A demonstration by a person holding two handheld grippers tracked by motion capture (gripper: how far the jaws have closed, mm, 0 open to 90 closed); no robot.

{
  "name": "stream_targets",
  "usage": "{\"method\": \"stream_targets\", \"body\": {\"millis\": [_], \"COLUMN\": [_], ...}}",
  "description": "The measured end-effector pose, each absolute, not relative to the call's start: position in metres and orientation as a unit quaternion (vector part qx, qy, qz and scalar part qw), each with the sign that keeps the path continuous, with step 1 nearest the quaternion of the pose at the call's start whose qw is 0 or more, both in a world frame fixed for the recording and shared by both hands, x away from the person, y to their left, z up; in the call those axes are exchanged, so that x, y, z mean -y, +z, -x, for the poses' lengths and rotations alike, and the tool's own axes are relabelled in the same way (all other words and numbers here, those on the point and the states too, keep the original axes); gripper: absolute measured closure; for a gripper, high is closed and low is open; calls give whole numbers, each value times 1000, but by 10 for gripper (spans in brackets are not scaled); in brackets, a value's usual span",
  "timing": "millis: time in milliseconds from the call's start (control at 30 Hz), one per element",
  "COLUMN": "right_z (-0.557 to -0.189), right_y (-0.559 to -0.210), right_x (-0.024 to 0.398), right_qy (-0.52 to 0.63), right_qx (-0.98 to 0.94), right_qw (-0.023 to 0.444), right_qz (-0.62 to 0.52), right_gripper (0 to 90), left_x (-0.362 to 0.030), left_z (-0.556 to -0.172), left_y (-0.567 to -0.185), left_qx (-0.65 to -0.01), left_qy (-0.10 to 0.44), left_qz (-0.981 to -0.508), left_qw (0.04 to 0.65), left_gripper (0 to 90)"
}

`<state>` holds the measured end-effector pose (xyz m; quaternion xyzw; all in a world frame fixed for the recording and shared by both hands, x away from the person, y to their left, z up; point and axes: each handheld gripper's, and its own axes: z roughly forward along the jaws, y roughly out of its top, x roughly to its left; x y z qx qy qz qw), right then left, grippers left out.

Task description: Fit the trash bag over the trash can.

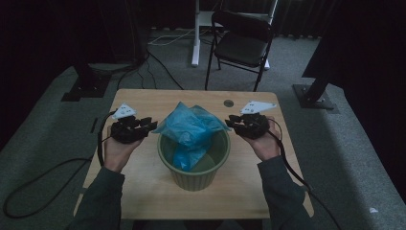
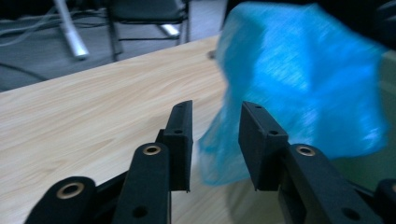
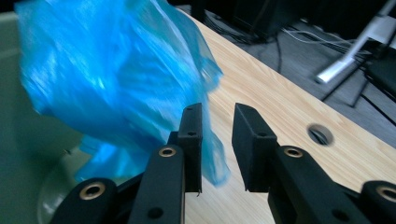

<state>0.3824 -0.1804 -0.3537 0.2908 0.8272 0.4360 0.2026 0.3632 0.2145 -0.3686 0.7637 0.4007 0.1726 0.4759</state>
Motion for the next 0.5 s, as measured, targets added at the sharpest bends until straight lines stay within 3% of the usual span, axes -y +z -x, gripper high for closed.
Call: {"method": "stream_targets", "body": {"millis": [300,500], "right_z": [-405,-418], "right_y": [-352,-356], "right_x": [157,148], "right_qy": [467,465], "right_qx": [-821,-827], "right_qw": [161,131], "right_qz": [-285,-289], "right_gripper": [659,663], "left_x": [-197,-190], "left_z": [-375,-383], "left_y": [-369,-373], "left_qx": [-382,-380], "left_qy": [144,130], "left_qz": [-778,-784], "left_qw": [478,474], "left_gripper": [562,614]}}
